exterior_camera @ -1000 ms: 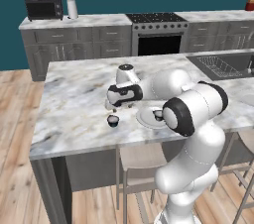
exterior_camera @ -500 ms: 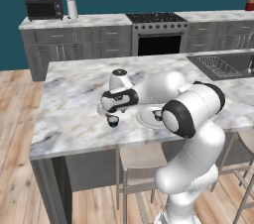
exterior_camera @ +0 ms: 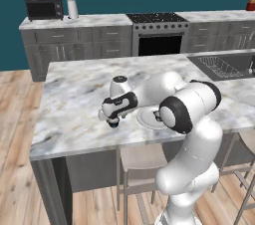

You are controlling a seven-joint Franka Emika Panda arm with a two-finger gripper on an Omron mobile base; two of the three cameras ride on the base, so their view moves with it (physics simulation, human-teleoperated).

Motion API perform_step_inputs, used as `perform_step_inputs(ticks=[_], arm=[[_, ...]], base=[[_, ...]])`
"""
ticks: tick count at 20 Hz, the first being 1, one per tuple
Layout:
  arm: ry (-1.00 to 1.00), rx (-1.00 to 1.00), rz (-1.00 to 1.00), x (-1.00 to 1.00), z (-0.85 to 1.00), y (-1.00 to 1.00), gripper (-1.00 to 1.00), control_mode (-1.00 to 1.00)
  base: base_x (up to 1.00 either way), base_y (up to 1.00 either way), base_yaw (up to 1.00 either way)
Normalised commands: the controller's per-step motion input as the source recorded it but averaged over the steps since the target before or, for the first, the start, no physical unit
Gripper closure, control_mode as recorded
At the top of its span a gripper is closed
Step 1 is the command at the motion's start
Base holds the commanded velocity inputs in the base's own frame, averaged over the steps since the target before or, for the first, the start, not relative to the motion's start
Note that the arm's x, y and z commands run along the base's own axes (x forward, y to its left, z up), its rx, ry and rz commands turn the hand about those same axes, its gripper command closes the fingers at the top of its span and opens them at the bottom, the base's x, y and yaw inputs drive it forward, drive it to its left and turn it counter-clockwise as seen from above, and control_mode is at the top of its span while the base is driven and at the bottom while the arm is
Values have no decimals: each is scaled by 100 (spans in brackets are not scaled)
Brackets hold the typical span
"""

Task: Place two yogurt containers on each plate.

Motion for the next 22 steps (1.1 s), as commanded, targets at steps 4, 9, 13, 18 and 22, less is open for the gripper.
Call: perform_step_inputs(ticks=[4,9,13,18,22], arm=[[0,0,0,3,-10,4,-100,-100],[0,0,0,6,-7,16,-100,-100],[0,-6,0,2,-16,4,-100,-100],[0,-4,0,0,-8,0,-100,-100],[0,0,0,6,0,0,-100,-100]], base=[[0,0,0],[0,0,0],[0,0,0],[0,0,0],[0,0,0]])
